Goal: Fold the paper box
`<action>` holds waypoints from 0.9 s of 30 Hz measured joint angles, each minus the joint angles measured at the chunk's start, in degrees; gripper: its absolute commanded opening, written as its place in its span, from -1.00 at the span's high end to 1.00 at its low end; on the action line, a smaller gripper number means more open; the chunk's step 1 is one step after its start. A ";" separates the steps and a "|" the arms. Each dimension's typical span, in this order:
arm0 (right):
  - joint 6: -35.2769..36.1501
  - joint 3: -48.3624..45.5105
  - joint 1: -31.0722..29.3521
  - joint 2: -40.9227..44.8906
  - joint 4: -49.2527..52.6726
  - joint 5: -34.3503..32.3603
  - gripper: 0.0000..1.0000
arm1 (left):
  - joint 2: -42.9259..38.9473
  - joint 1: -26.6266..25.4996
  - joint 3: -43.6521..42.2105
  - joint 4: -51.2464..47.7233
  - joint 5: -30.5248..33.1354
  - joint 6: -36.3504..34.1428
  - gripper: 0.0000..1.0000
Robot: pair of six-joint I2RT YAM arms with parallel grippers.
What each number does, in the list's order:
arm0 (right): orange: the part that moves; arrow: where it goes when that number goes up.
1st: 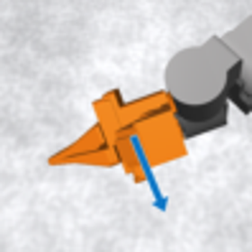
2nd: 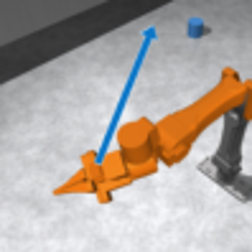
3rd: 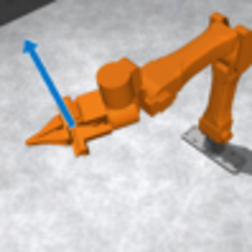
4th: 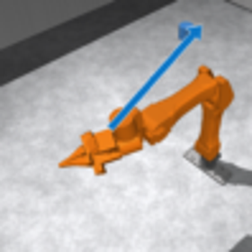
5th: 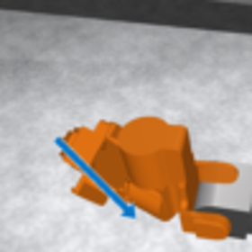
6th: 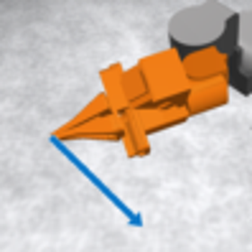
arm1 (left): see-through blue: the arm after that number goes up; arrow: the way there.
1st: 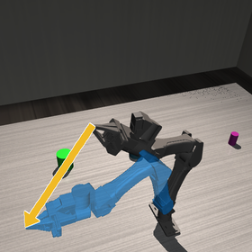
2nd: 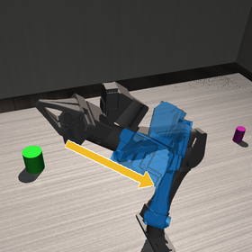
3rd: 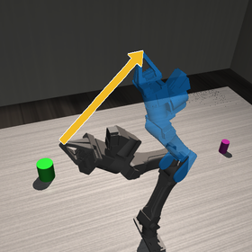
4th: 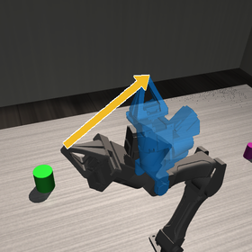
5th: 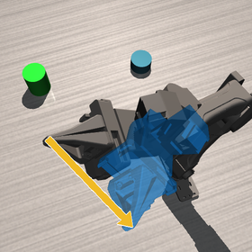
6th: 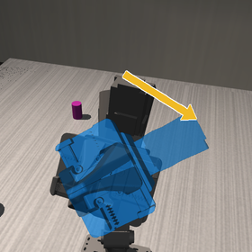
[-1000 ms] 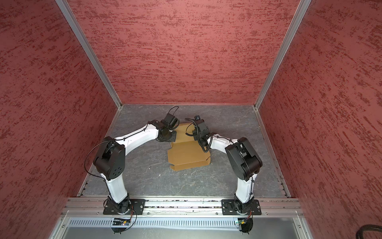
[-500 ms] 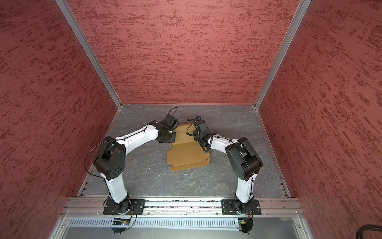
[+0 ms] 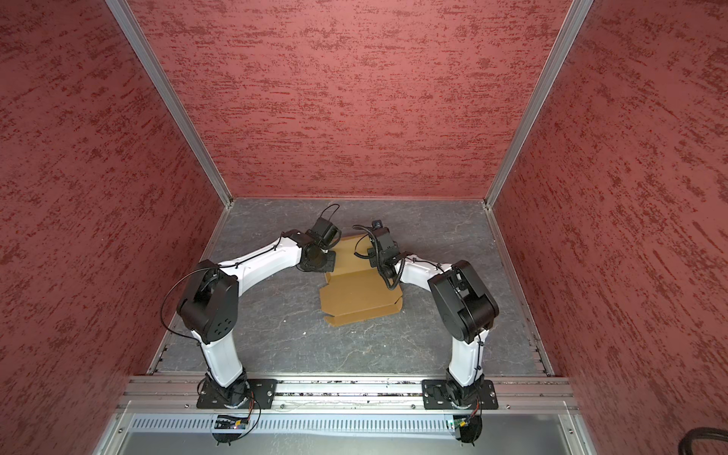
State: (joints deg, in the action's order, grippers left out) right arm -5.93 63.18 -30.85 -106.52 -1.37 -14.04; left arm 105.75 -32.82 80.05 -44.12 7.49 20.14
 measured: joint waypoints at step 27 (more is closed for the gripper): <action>-4.17 0.00 -0.02 0.00 0.22 1.42 0.62 | 0.00 -0.24 0.00 0.09 0.11 0.61 0.91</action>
State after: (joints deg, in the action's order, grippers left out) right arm -10.11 63.18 -30.87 -106.52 -1.15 -12.62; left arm 105.75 -33.06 80.05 -44.03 7.60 20.75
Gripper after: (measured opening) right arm 0.184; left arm 0.069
